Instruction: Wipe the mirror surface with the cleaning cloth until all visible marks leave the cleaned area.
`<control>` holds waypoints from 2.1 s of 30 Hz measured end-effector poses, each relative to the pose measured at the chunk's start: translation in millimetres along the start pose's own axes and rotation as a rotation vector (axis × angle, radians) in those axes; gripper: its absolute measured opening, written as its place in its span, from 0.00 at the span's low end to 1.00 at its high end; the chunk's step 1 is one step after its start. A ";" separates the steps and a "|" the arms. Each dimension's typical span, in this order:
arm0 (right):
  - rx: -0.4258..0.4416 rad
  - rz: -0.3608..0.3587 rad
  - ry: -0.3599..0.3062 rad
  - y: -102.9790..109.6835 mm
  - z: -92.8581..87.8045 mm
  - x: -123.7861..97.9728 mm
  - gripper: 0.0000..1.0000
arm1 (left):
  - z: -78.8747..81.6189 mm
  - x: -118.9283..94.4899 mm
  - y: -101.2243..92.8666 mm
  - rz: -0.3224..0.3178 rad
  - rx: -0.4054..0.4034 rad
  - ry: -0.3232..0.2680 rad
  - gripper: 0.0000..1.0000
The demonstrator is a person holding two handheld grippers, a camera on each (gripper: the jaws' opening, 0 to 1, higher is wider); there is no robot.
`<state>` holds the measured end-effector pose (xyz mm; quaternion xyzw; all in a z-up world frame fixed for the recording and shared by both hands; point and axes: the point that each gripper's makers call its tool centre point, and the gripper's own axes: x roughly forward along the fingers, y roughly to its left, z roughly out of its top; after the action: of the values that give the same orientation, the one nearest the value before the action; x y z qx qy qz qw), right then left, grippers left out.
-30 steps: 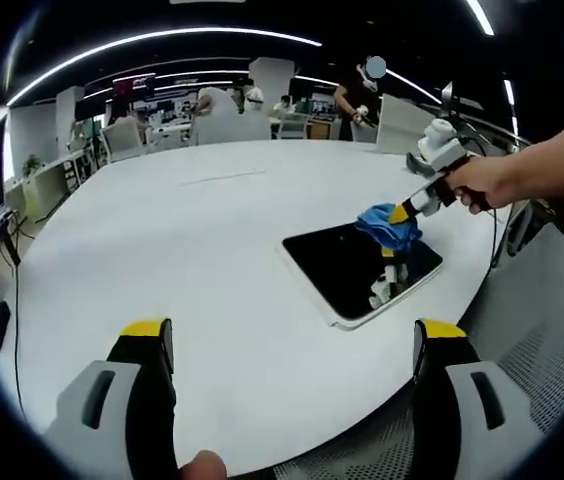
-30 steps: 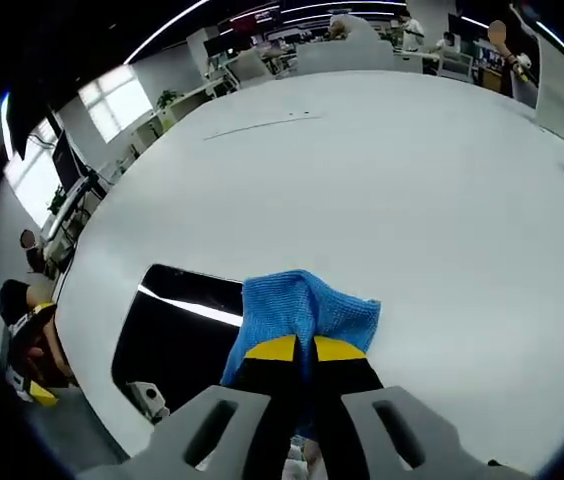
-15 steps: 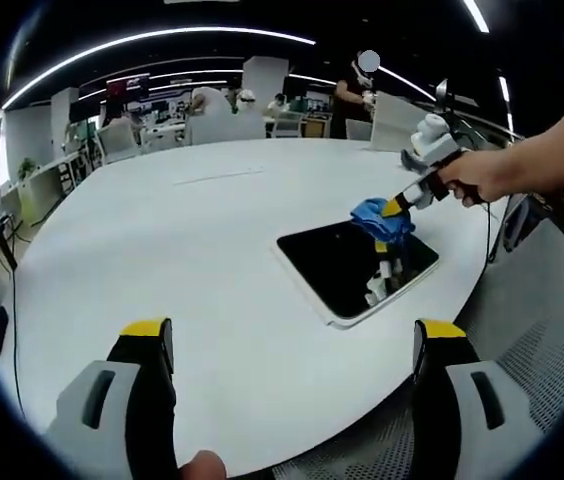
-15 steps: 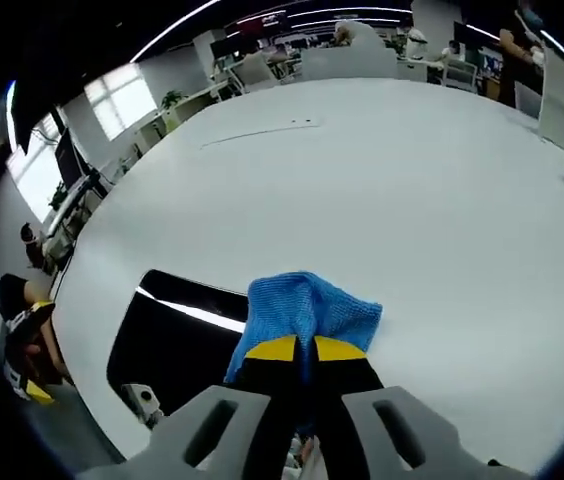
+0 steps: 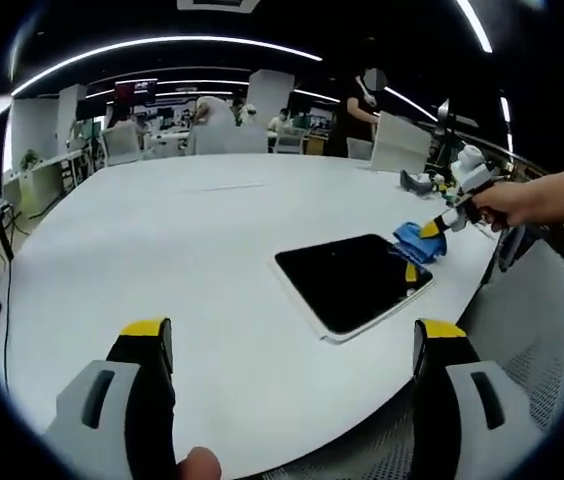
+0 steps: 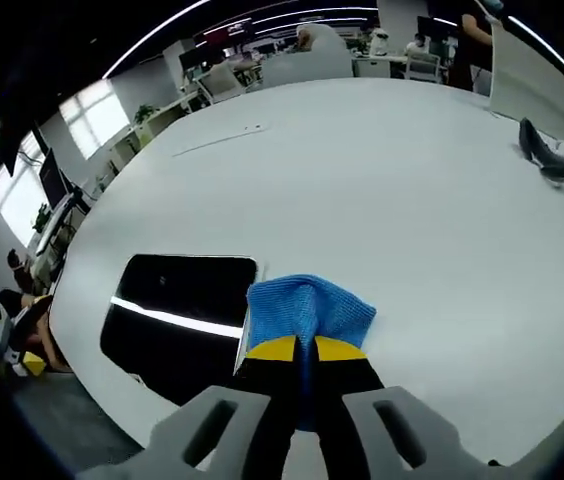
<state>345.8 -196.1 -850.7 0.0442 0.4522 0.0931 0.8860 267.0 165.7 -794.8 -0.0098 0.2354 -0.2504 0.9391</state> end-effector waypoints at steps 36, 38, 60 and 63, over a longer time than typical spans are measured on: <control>-0.099 0.071 -0.038 7.0 -7.1 -2.0 0.22 | -4.1 -2.7 4.0 0.028 -0.033 0.010 0.99; -0.112 0.072 -0.083 6.7 0.2 -10.0 0.35 | -4.8 -3.6 3.3 0.025 -0.032 0.013 0.99; -0.266 0.148 -0.271 19.2 -36.6 -64.0 0.86 | -8.1 -7.6 3.2 0.036 -0.044 0.038 0.99; -0.225 0.181 -0.324 25.5 -26.2 -65.8 0.89 | -8.0 -8.3 5.1 0.044 -0.056 0.034 0.99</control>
<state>283.6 -184.8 -809.7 -0.0001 0.2847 0.2136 0.9345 259.5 174.9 -799.0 -0.0265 0.2584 -0.2229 0.9396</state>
